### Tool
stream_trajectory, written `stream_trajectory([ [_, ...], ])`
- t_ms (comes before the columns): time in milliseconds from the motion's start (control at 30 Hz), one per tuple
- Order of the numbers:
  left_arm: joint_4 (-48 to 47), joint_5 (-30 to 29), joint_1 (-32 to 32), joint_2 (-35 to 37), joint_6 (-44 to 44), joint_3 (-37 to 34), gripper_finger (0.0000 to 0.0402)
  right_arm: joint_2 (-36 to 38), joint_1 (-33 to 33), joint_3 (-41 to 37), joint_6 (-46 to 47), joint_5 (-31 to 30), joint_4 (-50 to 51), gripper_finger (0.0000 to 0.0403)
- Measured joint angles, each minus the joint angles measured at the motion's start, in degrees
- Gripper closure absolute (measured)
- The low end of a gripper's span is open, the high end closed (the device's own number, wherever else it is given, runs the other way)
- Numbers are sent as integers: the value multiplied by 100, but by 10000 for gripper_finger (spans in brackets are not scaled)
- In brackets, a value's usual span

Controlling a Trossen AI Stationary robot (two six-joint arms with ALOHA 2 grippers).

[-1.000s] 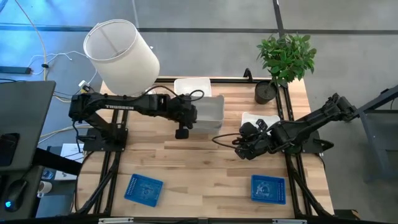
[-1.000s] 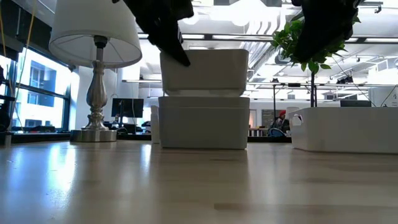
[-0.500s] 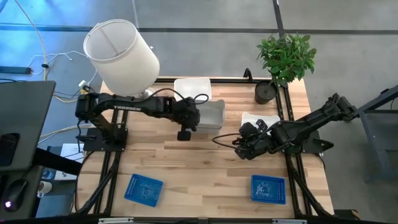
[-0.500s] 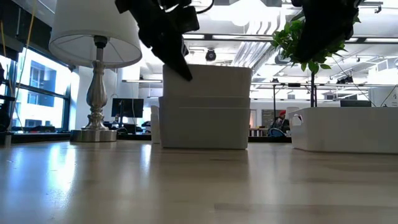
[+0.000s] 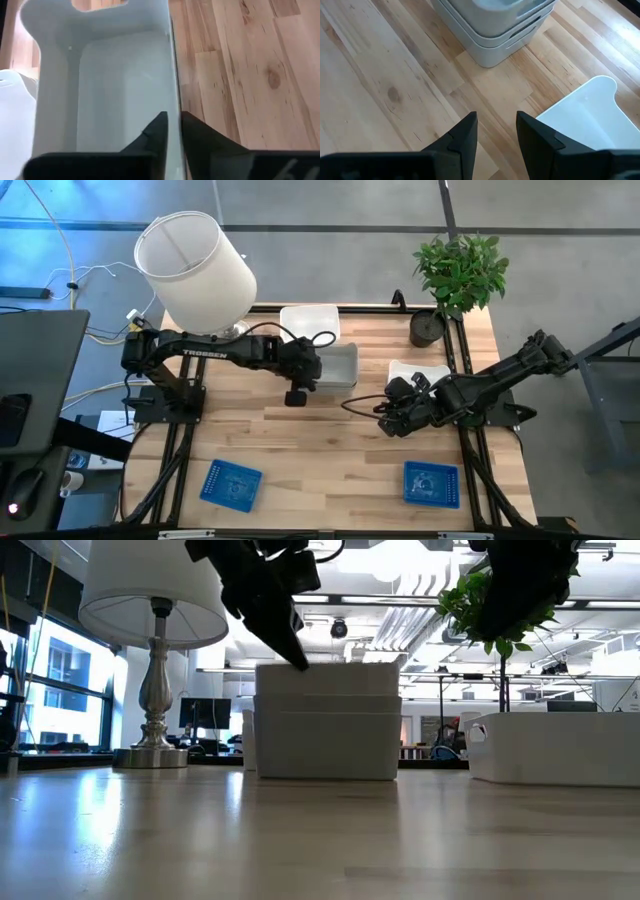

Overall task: Stack baskets by color
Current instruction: Stack the bottom gray bin on top of the top gray bins, then stack the white bin on top of the top white bins

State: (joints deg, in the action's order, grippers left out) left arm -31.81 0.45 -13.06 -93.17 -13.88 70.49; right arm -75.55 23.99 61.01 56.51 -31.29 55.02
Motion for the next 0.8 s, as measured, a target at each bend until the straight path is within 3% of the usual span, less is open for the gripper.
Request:
stream_trajectory([
  [367,-8,-2,2,40,19,1,263,-2,0,0,19,0,0,279],
  [800,-368,41,7,611,98,1,260,0,-1,0,-471,0,4,279],
])
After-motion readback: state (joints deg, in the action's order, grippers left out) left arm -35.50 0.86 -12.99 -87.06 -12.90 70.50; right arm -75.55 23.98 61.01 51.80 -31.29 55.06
